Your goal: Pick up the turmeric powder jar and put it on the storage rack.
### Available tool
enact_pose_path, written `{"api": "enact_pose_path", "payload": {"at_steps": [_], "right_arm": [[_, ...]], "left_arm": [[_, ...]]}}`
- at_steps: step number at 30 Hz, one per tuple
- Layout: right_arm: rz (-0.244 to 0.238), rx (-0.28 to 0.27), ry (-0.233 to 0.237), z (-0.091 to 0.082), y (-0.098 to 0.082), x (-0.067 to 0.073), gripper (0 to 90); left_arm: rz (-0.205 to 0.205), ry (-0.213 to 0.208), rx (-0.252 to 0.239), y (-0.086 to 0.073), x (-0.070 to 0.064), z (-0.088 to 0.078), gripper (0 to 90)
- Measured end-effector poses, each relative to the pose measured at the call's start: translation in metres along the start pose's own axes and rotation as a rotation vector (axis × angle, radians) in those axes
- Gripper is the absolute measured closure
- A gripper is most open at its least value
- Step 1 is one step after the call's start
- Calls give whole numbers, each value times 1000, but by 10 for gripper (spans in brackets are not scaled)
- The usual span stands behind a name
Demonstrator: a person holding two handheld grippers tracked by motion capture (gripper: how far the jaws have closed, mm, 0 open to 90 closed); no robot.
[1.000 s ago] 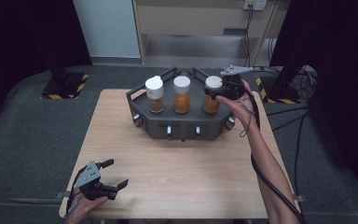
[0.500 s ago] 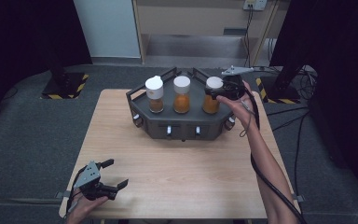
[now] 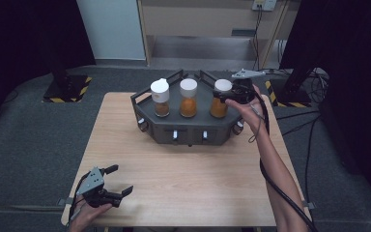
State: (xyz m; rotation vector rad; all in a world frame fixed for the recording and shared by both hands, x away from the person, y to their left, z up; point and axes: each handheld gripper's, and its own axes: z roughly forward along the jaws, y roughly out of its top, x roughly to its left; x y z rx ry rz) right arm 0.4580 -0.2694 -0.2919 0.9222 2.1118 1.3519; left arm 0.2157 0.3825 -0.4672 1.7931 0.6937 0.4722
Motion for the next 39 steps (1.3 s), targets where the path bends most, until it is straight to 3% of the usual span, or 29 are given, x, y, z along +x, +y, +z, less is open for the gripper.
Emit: {"api": "enact_pose_path", "payload": {"at_steps": [7, 13, 21, 29, 39], "right_arm": [[-15, -51, -27, -7, -3, 2, 110], [-8, -80, -24, -14, 0, 5, 42], [-63, -120, -42, -29, 11, 15, 36], [-90, -145, -4, -48, 23, 23, 38], [-176, -158, 51, -78, 27, 45, 48]], "left_arm": [[1, 0, 1, 0, 0, 0, 12], [2, 0, 2, 0, -1, 1, 12], [4, 0, -1, 0, -1, 0, 12], [3, 1, -1, 1, -1, 0, 12], [-4, 6, -6, 0, -1, 0, 10]]}}
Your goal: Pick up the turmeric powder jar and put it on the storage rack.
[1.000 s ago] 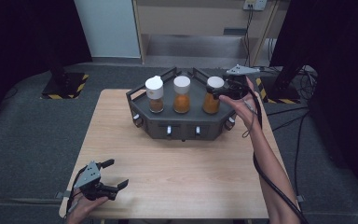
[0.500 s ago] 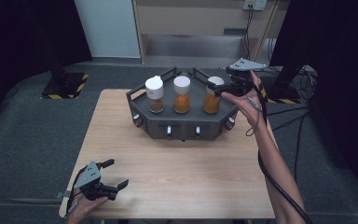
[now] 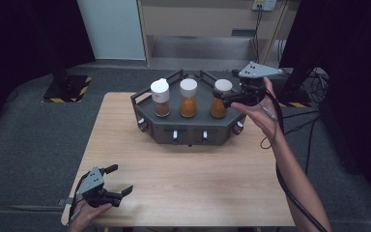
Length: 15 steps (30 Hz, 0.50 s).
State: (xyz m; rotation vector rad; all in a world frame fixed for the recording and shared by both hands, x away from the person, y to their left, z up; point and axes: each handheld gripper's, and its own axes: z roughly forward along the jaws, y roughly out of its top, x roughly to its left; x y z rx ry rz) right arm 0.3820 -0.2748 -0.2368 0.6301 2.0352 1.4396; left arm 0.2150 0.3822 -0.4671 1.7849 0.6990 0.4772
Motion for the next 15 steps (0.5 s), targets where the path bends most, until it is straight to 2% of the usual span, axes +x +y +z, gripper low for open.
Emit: {"api": "enact_pose_path", "payload": {"at_steps": [10, 15], "right_arm": [[-11, -33, 27, -29, -16, 15, 38], [1, -43, 24, -44, -31, 20, 40]], "left_arm": [[-9, 4, -2, 0, 0, 0, 10], [-11, 4, -2, 0, 1, 1, 10]]}}
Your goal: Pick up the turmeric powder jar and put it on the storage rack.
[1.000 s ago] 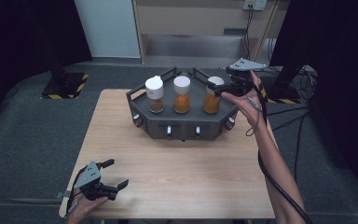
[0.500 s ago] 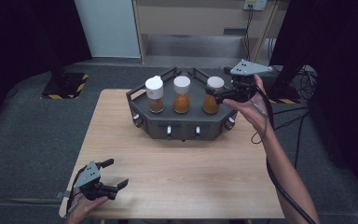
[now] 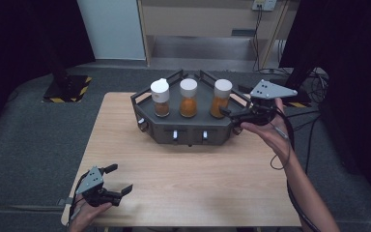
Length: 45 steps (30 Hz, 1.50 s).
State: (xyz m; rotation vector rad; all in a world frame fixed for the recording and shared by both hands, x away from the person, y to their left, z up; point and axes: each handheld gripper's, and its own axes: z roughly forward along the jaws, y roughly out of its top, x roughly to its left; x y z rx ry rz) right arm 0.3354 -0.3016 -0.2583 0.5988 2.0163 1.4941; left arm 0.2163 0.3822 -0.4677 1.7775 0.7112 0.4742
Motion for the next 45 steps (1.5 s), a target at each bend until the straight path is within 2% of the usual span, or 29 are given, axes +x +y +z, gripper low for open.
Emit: {"api": "enact_pose_path", "payload": {"at_steps": [5, 14, 16, 17, 18, 21, 24, 31, 34, 41, 45], "right_arm": [[12, 0, -12, -15, -18, 7, 44], [71, 15, -20, -37, -54, 18, 38], [77, 15, -20, -39, -57, 20, 37], [86, 14, -26, -45, -66, 24, 36], [86, 14, -26, -45, -66, 24, 36], [113, 5, -37, -55, -85, 31, 33], [125, 7, -41, -60, -92, 34, 31], [157, 18, -74, -78, -115, 46, 29], [187, 24, -95, -88, -131, 51, 29], [203, 63, -119, -98, -149, 54, 34], [214, 68, -121, -101, -160, 56, 34]], "left_arm": [[-2, -2, 2, 0, 1, 1, 10], [1, -4, 0, 0, 1, 1, 10], [2, -3, 0, 0, 1, 1, 10], [3, -3, 1, 0, 1, 0, 10], [3, -3, 1, 0, 1, 0, 10], [6, -2, 3, 0, 0, 0, 10], [8, -1, 3, 0, 0, 0, 10], [11, 2, 6, 1, -1, 0, 10], [11, 3, 5, 1, -1, 0, 10], [15, 2, 10, 1, -1, 1, 9], [12, 5, 7, 1, -2, 0, 10]]}}
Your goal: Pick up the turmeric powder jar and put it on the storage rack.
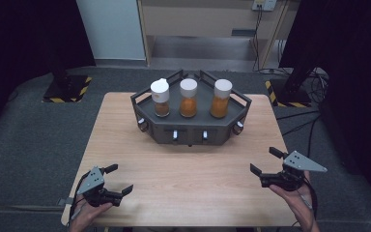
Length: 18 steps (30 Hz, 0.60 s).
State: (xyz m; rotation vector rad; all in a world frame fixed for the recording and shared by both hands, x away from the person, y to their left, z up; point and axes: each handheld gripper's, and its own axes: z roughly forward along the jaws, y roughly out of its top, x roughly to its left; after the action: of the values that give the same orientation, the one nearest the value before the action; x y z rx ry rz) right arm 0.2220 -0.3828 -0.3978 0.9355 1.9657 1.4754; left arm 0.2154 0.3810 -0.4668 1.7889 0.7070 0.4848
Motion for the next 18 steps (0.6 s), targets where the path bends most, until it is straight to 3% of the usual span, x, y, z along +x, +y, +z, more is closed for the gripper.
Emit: {"api": "enact_pose_path", "payload": {"at_steps": [10, 18], "right_arm": [[-8, 35, -7, -3, -22, 3, 38], [12, 27, -20, -2, -36, 1, 42]], "left_arm": [[0, 0, 0, 0, 0, 0, 10], [-3, 0, -3, -1, 1, 0, 9]]}}
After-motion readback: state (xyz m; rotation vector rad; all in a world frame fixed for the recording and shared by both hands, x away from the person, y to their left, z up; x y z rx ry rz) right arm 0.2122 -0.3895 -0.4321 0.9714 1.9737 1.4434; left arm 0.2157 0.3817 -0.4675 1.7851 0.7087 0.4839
